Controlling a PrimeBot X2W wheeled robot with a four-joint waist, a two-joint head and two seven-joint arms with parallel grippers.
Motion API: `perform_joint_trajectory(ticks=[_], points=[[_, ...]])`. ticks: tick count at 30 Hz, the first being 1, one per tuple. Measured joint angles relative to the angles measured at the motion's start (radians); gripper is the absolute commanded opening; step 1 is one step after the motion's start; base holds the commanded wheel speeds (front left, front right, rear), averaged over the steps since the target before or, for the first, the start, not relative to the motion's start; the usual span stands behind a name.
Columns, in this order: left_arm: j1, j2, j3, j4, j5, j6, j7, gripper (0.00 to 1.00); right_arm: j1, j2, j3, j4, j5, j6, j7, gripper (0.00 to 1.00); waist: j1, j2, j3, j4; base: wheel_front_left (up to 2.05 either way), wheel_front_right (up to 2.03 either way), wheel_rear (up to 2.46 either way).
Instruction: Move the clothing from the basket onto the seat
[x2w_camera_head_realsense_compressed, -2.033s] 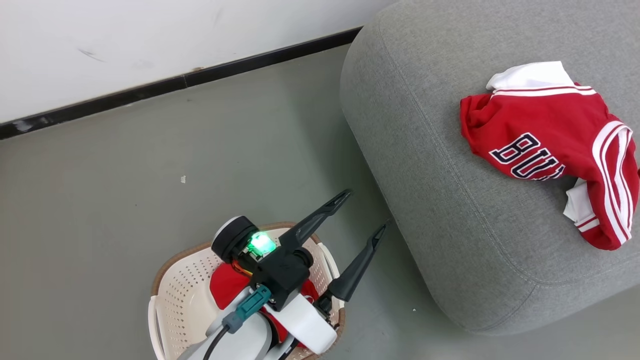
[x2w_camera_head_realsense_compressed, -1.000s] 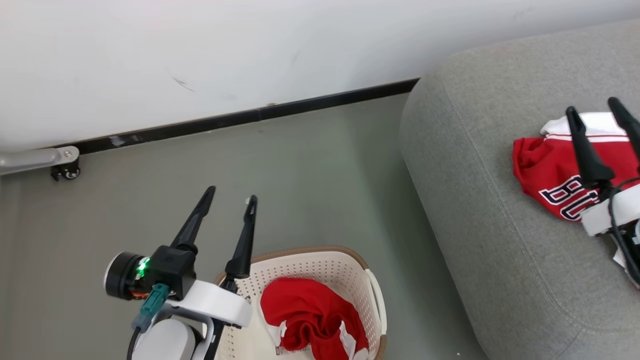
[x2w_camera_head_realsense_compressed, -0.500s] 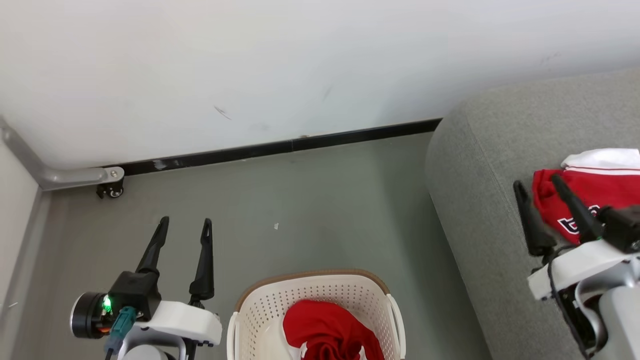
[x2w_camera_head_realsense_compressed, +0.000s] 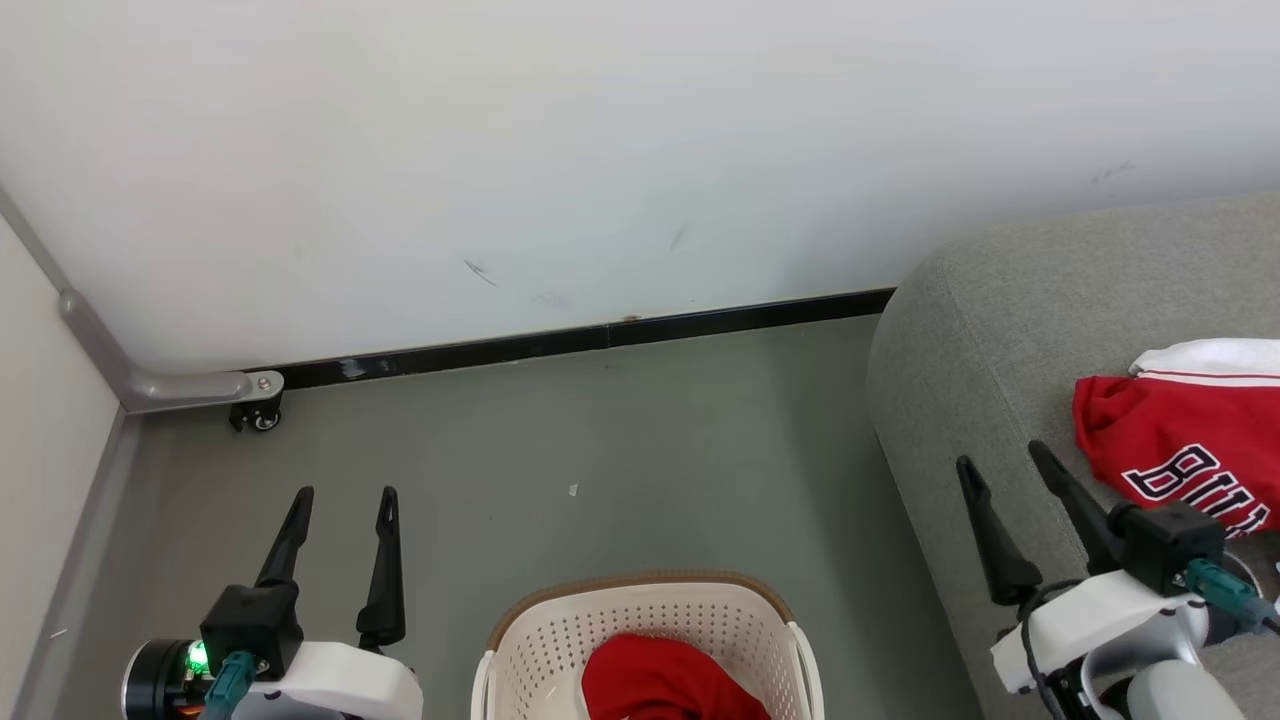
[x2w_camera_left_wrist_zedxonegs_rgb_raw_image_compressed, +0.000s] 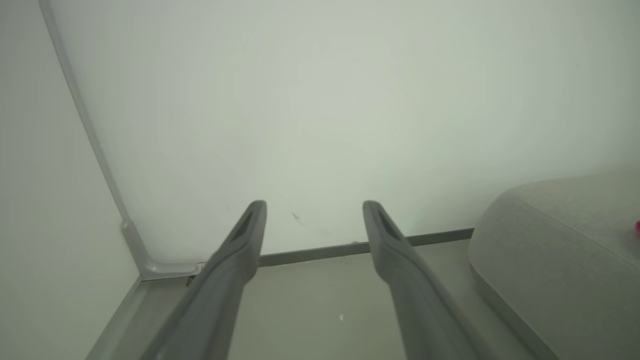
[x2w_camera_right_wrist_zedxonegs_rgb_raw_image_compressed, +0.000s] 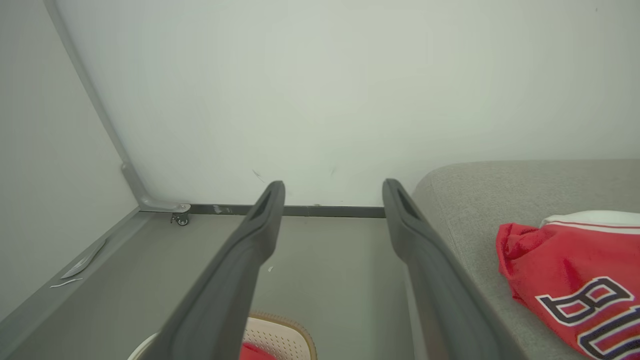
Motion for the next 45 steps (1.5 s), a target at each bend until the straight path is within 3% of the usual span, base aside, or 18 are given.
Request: perform_joint_trajectory(ticks=[14, 45], points=[[0.022, -0.002, 0.024, 0.007, 0.023, 0.000, 0.000, 1.00, 0.096, 0.052, -0.009, -0.030, -0.060, 0.000, 0.000, 1.00, 0.0000, 0.0000, -0.030, 0.005, 0.00, 0.00, 0.00], [0.062, -0.007, 0.070, 0.039, 0.070, 0.000, 0.000, 1.00, 0.173, 0.071, -0.016, -0.106, -0.095, 0.000, 0.012, 1.00, 0.0000, 0.0000, -0.045, 0.003, 0.00, 0.00, 0.00]])
